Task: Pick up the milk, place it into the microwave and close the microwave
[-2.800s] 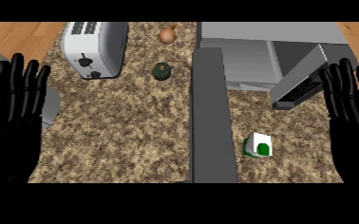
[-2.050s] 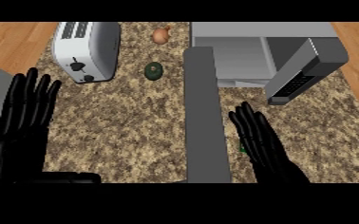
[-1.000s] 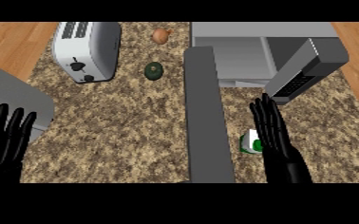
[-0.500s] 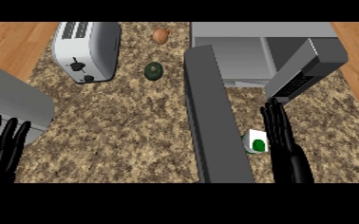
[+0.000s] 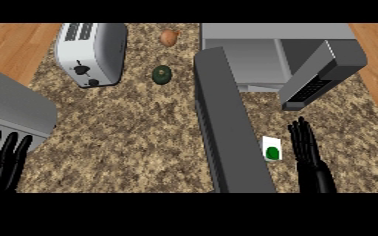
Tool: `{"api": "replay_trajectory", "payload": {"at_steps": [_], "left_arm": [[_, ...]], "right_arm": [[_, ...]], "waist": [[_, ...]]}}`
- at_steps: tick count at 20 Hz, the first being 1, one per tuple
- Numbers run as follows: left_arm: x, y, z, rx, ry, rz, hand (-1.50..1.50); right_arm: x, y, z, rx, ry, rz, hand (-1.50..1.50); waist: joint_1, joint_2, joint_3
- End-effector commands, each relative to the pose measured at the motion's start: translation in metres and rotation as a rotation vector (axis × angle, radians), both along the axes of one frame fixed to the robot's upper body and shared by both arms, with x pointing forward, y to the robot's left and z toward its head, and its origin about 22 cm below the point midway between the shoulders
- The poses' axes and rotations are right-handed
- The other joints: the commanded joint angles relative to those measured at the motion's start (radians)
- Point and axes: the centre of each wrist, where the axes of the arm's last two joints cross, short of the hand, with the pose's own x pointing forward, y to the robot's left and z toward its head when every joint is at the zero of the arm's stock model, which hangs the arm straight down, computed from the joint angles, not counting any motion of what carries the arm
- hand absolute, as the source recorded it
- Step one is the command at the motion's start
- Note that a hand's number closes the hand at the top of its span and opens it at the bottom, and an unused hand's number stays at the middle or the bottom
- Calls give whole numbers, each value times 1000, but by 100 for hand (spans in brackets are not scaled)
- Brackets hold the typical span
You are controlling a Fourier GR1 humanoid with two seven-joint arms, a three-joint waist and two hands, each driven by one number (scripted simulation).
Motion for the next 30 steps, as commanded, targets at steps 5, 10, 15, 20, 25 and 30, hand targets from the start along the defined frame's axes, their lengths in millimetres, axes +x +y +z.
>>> {"api": "replay_trajectory", "payload": {"at_steps": [5,10,15,20,25,30], "left_arm": [[-11,-4,-7,-4,7,-10,-150],[-13,-2,-19,-9,17,-22,-150],[-3,12,6,-14,8,-15,-150],[-9,18,1,-11,-14,-3,-150],[-10,-6,8,3,-2,4,-150],[-5,17,8,0,7,-15,-150]], "right_arm": [[6,-10,-38,-31,13,31,-150],[25,-31,-61,-69,-12,51,-150],[34,-13,-58,-37,-14,30,-150],[44,-24,-72,-102,28,-67,-150],[40,-40,-98,-182,71,-147,-150],[48,-74,-105,-177,80,-107,-150]], "waist": [[2,1,0],[6,2,0],[1,1,0],[5,2,0],[6,3,1],[6,3,1]]}}
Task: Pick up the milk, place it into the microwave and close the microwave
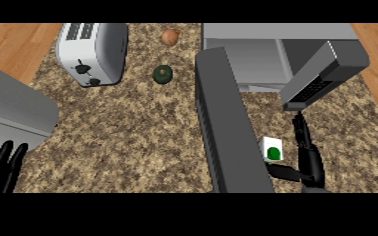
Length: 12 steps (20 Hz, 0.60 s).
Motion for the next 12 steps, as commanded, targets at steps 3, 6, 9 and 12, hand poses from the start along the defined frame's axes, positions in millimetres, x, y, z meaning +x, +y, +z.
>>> {"api": "replay_trajectory", "payload": {"at_steps": [3,6,9,12], "left_arm": [[5,-15,2,-20,16,-16,-150],[8,2,2,-14,4,-2,-150],[4,-2,5,-12,18,-1,-150],[15,6,13,0,16,12,-150]], "right_arm": [[0,-15,-11,156,38,170,-150],[-11,-2,-19,258,52,370,-150],[-7,8,-21,334,-1,454,-150],[-1,10,-20,273,-88,418,150]], "waist": [[3,1,1],[3,1,1],[4,0,1],[-3,1,0]]}}
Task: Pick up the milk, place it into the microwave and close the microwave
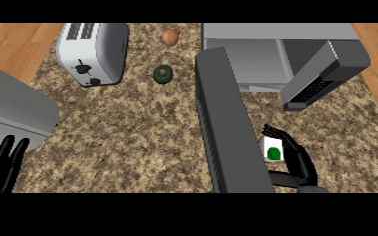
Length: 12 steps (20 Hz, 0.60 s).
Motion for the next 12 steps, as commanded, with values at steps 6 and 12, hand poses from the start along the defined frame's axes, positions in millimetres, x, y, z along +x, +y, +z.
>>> {"api": "replay_trajectory", "payload": {"at_steps": [6,12], "left_arm": [[6,5,-3,-20,13,5,-150],[8,1,-3,-16,-12,-1,-150]], "right_arm": [[17,30,11,-93,-213,-200,150],[54,-62,43,11,-227,-177,150]], "waist": [[-9,-2,-1],[3,4,1]]}}
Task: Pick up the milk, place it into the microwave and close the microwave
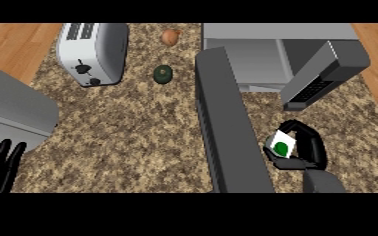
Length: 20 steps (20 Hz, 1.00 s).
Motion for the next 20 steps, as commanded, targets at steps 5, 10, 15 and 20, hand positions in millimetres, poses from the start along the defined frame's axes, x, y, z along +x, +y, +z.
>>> {"api": "replay_trajectory", "payload": {"at_steps": [5,10,15,20], "left_arm": [[6,12,-30,-8,11,-12,-150],[5,7,-8,-23,28,-24,-150],[-7,16,-2,-22,18,10,-150],[8,9,-12,-43,14,5,-150]], "right_arm": [[31,-61,36,-4,-91,65,150],[57,-23,54,82,-101,173,150],[48,-13,85,55,-122,235,150],[62,19,103,-15,-137,183,150]], "waist": [[0,1,-1],[-7,-3,-1],[-18,-8,-3],[-9,-2,-1]]}}
